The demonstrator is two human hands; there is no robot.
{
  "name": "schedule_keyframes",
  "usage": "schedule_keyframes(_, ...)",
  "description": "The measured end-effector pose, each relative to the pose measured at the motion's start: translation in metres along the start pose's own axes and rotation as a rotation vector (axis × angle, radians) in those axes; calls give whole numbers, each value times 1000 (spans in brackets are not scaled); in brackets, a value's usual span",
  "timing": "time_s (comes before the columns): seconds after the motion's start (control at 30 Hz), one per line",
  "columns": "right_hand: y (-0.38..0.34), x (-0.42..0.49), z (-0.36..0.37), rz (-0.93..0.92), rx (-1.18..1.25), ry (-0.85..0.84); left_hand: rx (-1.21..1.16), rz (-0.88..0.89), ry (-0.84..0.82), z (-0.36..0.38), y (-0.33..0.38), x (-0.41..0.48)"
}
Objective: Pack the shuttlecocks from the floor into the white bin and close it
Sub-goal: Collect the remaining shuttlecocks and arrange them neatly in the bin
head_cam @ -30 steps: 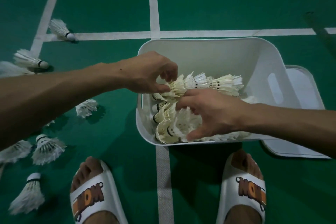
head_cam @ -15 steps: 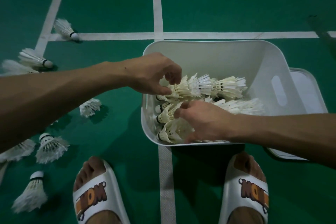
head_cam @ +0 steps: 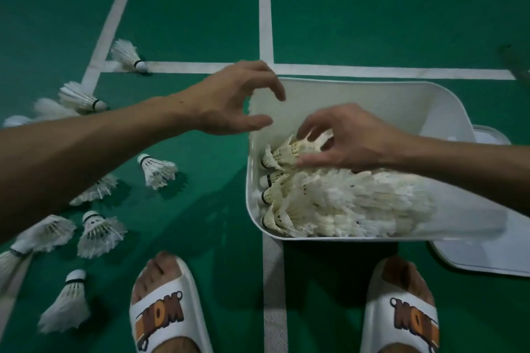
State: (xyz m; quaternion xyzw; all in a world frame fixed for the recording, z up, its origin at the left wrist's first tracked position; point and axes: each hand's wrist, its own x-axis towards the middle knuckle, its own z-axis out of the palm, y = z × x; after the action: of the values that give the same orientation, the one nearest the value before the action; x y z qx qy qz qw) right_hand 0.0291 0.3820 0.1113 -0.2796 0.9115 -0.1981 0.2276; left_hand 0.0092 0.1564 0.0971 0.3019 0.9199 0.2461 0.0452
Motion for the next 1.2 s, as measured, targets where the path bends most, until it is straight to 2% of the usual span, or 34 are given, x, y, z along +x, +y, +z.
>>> schedule_keyframes(0.07,-12,15,-15,-5,28,89,34,-110,23,-12,-21,-9)
schedule_keyframes(0.2,-49,57,-32,-129,-32,213,159,-338,-57,-23,-68,-41)
schedule_keyframes(0.33,-84,110,-16,-214,-162,142,191,-539,-151,-19,-103,-80)
schedule_keyframes(0.47,-109,156,22,-217,-217,12,139,-651,-145,-12,-129,-113)
schedule_keyframes(0.67,-133,197,78,-181,-178,-160,60,-770,-73,-7,-162,-155)
schedule_keyframes(0.8,-142,222,101,-153,-134,-189,30,-813,-18,-7,-183,-174)
schedule_keyframes(0.97,-146,250,126,-114,-128,-222,45,-886,183,-12,-213,-186)
schedule_keyframes(1.1,-153,265,145,-120,-115,-275,109,-1026,396,-27,-238,-182)
schedule_keyframes(1.2,-156,271,155,-140,-111,-321,99,-1192,387,-36,-258,-177)
